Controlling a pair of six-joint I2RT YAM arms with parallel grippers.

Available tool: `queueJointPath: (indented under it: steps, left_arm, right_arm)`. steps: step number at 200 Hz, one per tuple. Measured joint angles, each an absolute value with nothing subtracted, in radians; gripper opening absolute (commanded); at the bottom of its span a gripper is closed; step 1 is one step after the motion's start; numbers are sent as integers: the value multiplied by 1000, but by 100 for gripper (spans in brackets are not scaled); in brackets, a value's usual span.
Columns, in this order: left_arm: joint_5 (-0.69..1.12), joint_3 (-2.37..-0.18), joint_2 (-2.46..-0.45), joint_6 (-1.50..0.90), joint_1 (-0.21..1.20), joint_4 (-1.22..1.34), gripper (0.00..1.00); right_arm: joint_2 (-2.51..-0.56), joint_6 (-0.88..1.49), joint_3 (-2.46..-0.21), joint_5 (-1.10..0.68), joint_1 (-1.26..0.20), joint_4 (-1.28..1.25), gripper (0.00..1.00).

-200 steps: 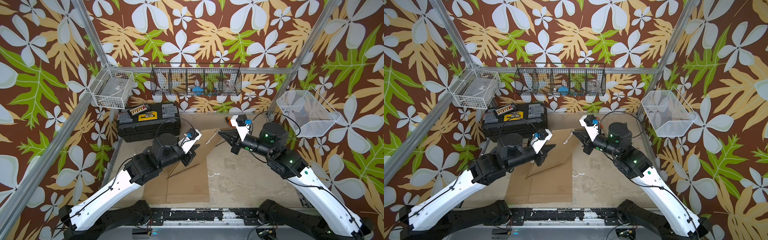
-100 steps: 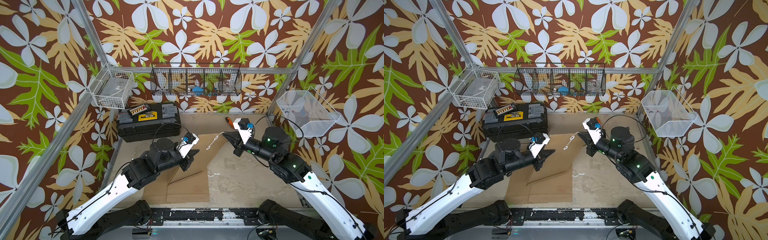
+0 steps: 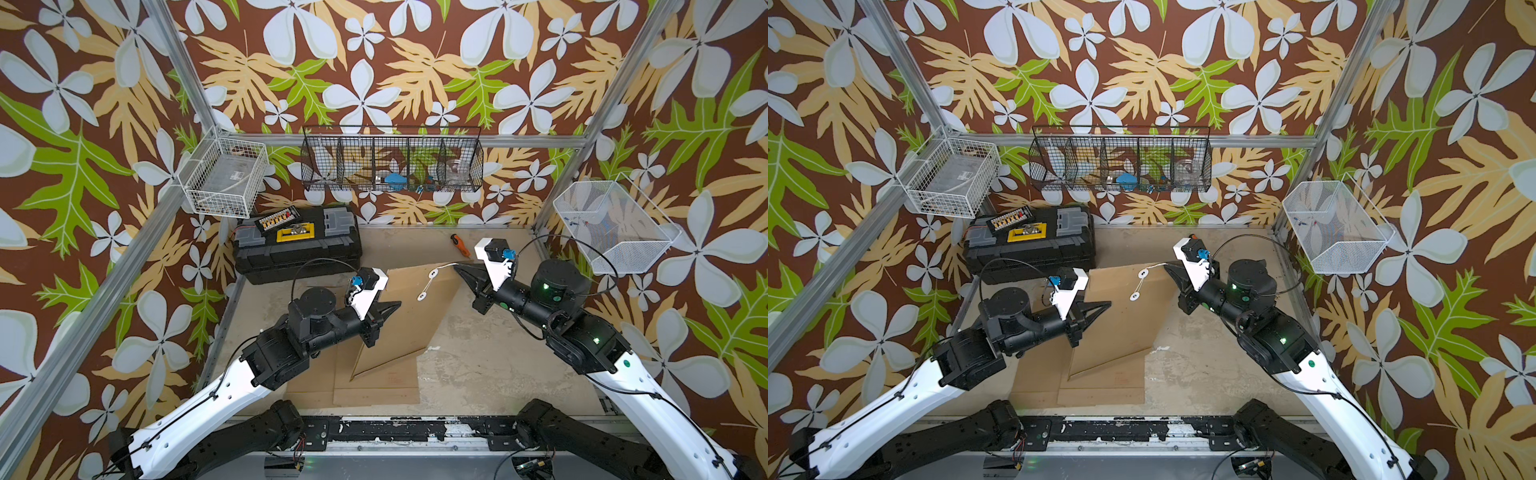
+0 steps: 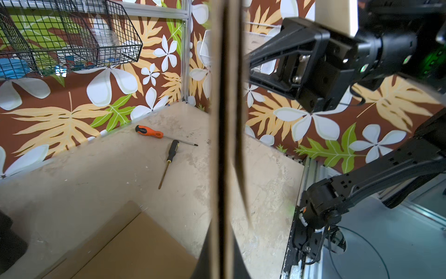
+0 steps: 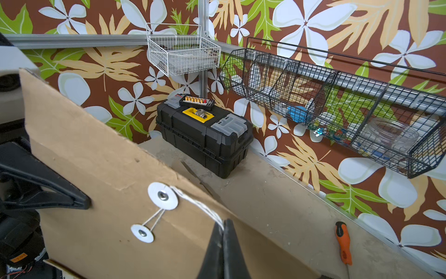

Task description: Open the file bag

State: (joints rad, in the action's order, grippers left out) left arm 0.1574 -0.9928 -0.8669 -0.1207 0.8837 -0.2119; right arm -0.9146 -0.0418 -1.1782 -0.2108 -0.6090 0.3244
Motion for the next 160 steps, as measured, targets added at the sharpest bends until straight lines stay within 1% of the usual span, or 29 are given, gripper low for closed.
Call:
queueJointPath:
  steps: [79,160]
  left_arm:
    - [165,-944,-826,-181,884,-118,0]
    - [144,-922,-805,-190,884,-81,0]
  right_arm:
    - [-900,-30,-1163,-204,-609,308,0]
    - [-930,-55,-1160,-250,-609,352,0]
